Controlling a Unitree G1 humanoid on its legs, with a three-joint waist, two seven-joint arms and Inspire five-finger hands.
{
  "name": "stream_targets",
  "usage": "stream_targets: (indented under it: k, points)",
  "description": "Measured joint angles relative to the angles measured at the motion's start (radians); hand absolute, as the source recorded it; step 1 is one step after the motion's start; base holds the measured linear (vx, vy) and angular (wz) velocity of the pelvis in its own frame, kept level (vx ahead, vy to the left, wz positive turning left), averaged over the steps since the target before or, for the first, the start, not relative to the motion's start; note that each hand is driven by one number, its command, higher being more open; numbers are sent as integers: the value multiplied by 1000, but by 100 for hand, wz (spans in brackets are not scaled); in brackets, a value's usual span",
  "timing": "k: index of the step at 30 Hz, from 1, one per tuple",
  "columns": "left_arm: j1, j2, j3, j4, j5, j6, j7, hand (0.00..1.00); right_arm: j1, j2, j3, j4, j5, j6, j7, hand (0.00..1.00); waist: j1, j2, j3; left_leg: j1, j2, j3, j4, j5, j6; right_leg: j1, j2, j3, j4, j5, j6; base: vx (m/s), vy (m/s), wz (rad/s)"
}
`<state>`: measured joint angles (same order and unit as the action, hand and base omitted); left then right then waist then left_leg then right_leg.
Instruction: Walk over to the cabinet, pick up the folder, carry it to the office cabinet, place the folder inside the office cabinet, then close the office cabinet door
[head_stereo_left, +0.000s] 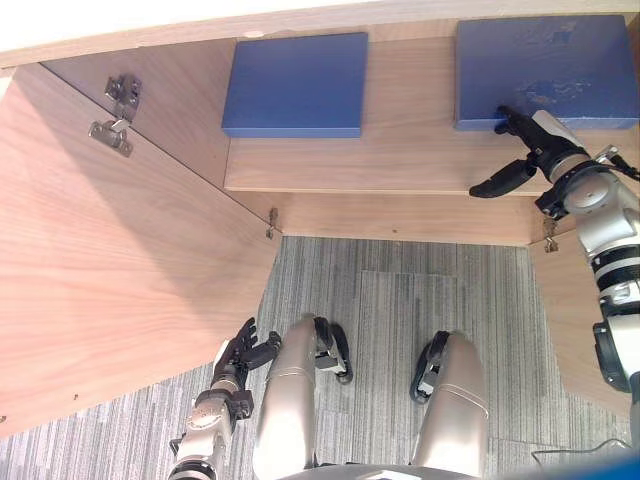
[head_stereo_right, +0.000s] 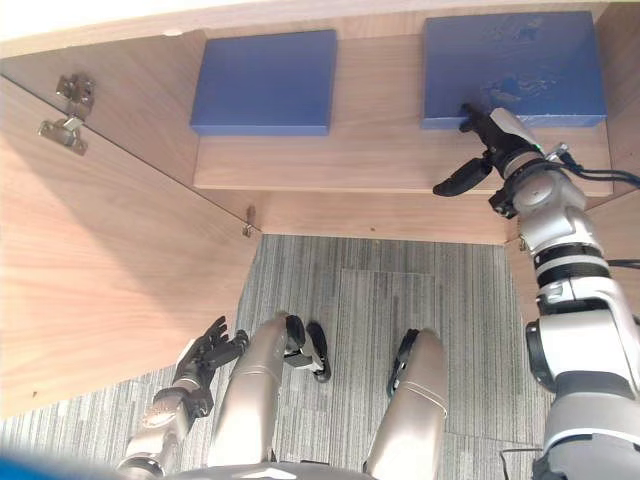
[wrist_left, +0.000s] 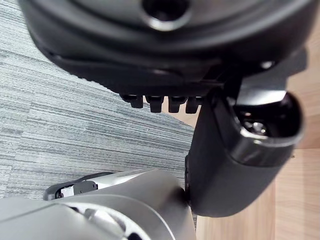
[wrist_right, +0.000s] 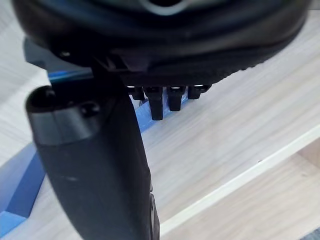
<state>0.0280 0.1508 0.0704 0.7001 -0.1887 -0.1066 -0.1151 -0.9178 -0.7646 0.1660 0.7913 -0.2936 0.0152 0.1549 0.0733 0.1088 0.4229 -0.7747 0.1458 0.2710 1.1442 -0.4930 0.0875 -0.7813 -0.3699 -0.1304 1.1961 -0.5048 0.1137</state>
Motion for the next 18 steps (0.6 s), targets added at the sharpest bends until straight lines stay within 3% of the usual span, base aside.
stream_targets:
  k: [4,11,18]
  points:
    - [45,-3,-46,-40,0,9,0,100,82,107,-37,-110,80,49,-64,100,-13,-2,3,67,7,23,-75,12,5,57,22,-1,-85,33,1,90,-14,-18]
    - [84,-1,-94,-101,1,47,-16,100,245,264,-47,-309,57,50,-101,100,-30,-17,13,199,10,50,-236,56,3,189,59,-36,-267,102,0,111,8,-14]
    - [144,25,-145,-158,1,72,-45,100,510,441,15,-405,0,47,-90,100,-32,-33,17,390,8,73,-498,158,-24,397,127,-91,-561,219,-14,123,-7,-10]
